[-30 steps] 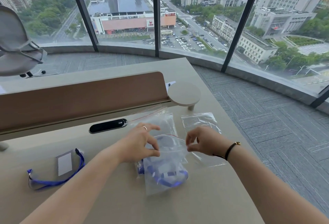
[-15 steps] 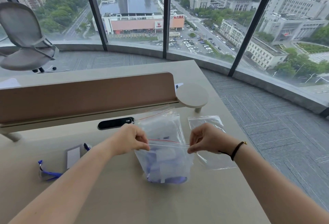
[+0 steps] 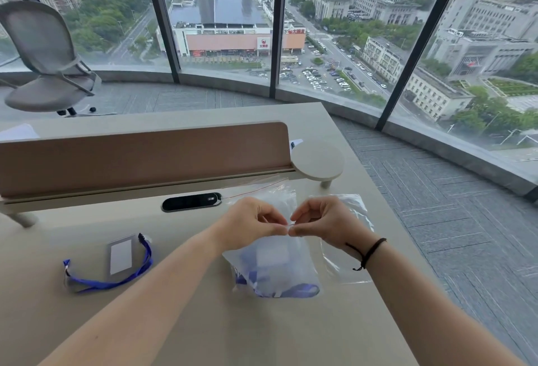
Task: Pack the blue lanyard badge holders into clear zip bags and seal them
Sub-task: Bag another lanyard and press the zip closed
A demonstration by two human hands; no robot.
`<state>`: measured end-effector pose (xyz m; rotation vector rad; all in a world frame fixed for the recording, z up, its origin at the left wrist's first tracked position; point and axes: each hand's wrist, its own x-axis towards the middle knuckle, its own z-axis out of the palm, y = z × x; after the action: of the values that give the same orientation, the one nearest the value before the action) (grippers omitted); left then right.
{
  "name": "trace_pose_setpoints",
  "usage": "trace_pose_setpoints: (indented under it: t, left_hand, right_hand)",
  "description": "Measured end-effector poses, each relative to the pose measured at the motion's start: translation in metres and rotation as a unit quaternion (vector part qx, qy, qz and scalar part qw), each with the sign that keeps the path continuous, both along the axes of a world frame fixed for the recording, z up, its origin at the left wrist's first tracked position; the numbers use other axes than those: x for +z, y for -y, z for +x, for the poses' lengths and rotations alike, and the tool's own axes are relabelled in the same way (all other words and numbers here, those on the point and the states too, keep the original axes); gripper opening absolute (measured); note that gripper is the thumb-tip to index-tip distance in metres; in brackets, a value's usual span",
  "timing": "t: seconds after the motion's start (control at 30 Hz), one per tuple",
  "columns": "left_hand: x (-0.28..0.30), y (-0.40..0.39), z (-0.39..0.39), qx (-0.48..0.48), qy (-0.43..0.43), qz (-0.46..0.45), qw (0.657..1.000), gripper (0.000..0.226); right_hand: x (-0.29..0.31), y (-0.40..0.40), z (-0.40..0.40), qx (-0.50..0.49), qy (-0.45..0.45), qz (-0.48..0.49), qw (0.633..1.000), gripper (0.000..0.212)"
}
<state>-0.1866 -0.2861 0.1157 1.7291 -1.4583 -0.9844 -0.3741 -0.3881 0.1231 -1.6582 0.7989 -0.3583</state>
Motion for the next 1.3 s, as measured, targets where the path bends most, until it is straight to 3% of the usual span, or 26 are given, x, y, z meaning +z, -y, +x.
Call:
trace_pose_setpoints:
  t: [0.2, 0.67, 0.87, 1.13, 1.3]
  left_hand:
    - [0.008, 0.002, 0.002, 0.006, -0.028, 0.019, 0.999, 0.004]
    - [0.015, 0.000, 0.006, 0.071, -0.095, 0.031, 0.992, 0.010]
    - [0.018, 0.004, 0.002, 0.017, -0.045, 0.003, 0.999, 0.003]
    - [0.020, 0.008, 0.001, -0.002, 0.018, -0.031, 0.999, 0.010]
    - [0.015, 0.008, 0.006, -0.002, -0.011, 0.005, 1.000, 0.006]
  right_hand:
    - [0.000, -0.002, 0.001, -0.027, 0.020, 0.042, 0.999, 0.023]
    - [0.000, -0.001, 0.009, -0.016, 0.017, 0.034, 0.999, 0.018]
    - [-0.002, -0.002, 0.013, -0.003, 0.002, 0.031, 1.000, 0.013]
    - [-0.005, -0.004, 0.011, 0.008, -0.004, 0.050, 0.999, 0.012]
    - [-0.007, -0.004, 0.007, -0.008, 0.024, 0.074, 0.997, 0.008]
